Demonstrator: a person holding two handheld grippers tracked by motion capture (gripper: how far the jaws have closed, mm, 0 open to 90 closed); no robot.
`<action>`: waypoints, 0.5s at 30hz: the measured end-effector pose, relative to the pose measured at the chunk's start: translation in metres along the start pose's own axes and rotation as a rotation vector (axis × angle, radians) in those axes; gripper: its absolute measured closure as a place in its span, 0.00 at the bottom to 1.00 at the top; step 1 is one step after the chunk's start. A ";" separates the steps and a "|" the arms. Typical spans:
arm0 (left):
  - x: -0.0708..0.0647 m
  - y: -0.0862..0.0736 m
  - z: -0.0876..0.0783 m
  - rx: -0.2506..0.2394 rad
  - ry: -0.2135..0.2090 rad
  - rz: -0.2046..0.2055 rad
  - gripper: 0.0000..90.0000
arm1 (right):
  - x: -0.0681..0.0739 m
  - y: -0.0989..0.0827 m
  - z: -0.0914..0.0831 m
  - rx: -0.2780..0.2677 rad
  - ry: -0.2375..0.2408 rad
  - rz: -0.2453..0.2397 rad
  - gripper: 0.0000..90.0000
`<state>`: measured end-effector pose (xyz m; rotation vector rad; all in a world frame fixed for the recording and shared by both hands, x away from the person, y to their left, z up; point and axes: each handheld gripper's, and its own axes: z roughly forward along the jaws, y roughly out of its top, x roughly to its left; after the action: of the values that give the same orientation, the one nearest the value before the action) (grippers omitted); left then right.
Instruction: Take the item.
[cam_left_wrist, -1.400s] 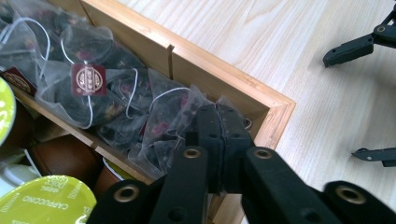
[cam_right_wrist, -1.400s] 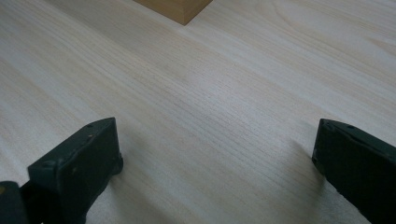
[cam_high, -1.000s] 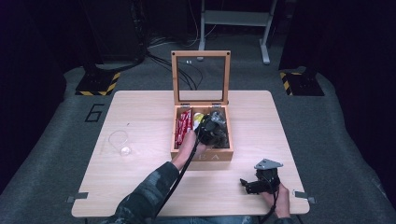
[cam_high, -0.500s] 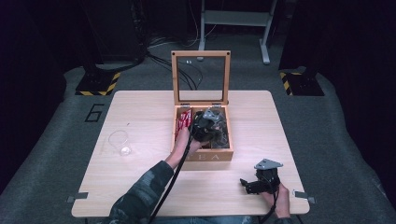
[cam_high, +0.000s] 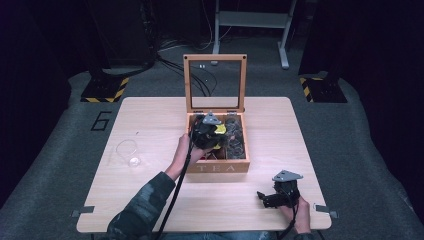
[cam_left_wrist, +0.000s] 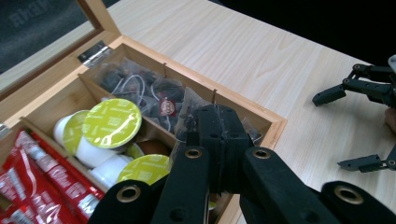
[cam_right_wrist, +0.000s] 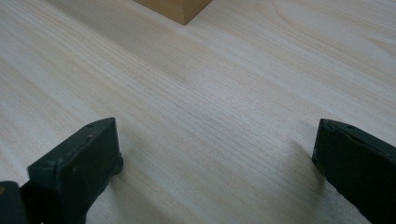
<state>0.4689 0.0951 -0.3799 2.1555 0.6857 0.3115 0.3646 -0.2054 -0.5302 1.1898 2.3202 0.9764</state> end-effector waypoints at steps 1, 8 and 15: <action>0.001 -0.001 -0.002 -0.001 0.003 -0.005 1.00 | 0.000 0.000 0.000 0.000 0.000 0.000 0.00; 0.008 -0.004 -0.022 -0.025 0.022 -0.009 1.00 | 0.000 0.000 0.000 0.000 0.000 0.001 0.00; 0.016 -0.011 -0.039 -0.050 0.045 -0.031 1.00 | 0.000 0.000 0.000 -0.001 -0.001 0.004 0.00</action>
<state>0.4608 0.1347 -0.3648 2.0939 0.7289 0.3583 0.3646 -0.2051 -0.5302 1.1946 2.3174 0.9775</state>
